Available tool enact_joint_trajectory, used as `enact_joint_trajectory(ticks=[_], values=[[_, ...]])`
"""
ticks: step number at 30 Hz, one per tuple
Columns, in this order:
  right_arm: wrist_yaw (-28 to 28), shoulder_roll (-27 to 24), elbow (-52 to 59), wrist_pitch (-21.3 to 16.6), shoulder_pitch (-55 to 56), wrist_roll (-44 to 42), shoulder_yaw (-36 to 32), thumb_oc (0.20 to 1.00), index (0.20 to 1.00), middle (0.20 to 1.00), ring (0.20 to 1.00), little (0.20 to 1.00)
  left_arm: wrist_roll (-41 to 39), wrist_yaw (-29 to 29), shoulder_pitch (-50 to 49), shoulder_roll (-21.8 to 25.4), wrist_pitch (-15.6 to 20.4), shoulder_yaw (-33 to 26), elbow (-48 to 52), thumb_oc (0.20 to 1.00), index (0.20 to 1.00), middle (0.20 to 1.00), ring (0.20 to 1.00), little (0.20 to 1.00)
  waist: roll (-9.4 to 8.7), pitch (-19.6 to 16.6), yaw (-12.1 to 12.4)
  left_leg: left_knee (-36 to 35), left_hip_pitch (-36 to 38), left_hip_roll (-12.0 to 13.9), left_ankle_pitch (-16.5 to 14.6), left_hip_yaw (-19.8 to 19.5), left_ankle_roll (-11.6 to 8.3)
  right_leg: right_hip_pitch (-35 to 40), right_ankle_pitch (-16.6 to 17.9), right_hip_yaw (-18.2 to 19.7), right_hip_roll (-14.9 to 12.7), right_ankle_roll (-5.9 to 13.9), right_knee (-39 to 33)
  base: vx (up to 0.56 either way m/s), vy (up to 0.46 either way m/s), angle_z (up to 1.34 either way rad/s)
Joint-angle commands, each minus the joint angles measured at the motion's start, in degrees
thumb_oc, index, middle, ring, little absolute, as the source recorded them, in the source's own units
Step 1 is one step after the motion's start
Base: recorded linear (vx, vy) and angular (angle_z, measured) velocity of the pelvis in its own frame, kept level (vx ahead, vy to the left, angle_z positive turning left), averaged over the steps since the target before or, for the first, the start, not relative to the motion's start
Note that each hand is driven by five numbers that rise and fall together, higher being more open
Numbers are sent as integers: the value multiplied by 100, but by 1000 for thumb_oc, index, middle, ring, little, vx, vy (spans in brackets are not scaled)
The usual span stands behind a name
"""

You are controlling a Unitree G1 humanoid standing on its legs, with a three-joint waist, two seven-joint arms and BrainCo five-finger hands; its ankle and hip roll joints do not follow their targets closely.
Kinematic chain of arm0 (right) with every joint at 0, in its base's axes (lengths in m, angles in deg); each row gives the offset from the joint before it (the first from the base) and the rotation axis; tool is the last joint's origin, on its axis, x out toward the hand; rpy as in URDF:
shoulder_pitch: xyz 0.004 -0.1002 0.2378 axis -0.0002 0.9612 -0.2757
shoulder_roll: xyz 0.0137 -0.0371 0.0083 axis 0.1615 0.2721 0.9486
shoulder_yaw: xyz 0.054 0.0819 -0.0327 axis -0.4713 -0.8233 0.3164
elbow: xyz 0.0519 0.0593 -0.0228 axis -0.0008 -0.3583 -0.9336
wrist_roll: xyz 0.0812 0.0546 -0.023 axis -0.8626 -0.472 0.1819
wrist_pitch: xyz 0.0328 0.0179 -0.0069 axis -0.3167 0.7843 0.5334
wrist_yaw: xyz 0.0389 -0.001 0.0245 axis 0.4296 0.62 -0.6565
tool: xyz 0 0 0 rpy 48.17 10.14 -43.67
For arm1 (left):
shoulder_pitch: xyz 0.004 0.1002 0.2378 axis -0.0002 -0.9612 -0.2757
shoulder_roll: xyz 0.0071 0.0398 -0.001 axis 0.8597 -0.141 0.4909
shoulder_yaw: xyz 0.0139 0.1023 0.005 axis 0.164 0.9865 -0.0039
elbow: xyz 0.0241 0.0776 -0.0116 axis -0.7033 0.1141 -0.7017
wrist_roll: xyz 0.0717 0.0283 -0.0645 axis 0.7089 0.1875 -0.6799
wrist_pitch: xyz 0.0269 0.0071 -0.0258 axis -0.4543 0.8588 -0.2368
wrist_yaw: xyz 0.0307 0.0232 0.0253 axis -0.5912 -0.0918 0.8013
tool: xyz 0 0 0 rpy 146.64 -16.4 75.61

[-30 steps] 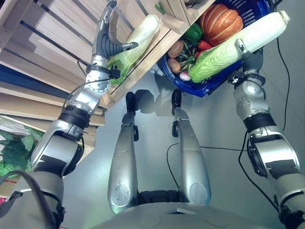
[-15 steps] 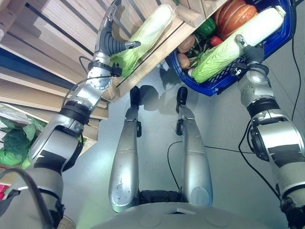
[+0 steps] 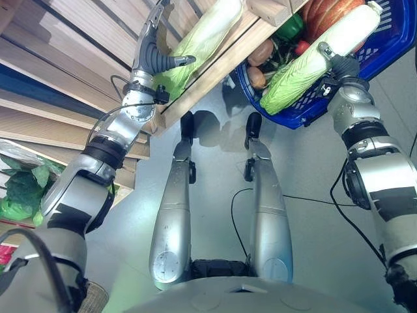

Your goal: Pick up fruits and vegetables into the basket

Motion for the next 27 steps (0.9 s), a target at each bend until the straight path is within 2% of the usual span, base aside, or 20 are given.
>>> enact_joint_trajectory(ticks=[1, 2, 15, 21, 27], values=[[142, -377, -161, 202, 65, 40, 311, 702, 702, 702, 702, 702, -76, -200, 12, -241, 353, -184, 211, 1000, 1000, 1000, 1000, 1000, 629, -212, -56, 339, -255, -137, -306, 6, 227, 24, -141, -366, 136, 62, 228, 0, 0, 0], [130, -385, -200, 229, 51, 35, 295, 1000, 1000, 1000, 1000, 1000, -69, -215, 0, -247, 343, -182, 227, 1000, 1000, 1000, 1000, 1000, 638, -212, -54, 344, -265, -143, -305, 2, 232, 10, -140, -364, 143, 62, 238, 0, 0, 0], [60, -417, -352, 238, 74, 7, 233, 1000, 1000, 1000, 1000, 1000, -62, -349, -41, -224, 330, -154, 336, 1000, 1000, 1000, 1000, 1000, 652, -212, -50, 341, -271, -155, -294, -37, 228, 3, -114, -331, 169, 59, 217, 0, 0, 0], [94, -415, -341, 265, 63, 5, 262, 1000, 1000, 1000, 1000, 1000, -13, -371, -43, -211, 161, -116, 273, 1000, 1000, 1000, 1000, 1000, 629, -212, -60, 320, -216, -154, -293, -44, 227, 56, -92, -333, 178, 54, 171, 0, 0, 0], [339, -382, -252, -305, 157, -36, 212, 1000, 1000, 1000, 1000, 1000, 169, -299, -7, -116, -313, -11, 159, 1000, 1000, 1000, 1000, 1000, 592, -212, -93, 273, -93, -132, -301, -29, 235, 181, -90, -323, 207, 59, 130, -4, 7, 0]])
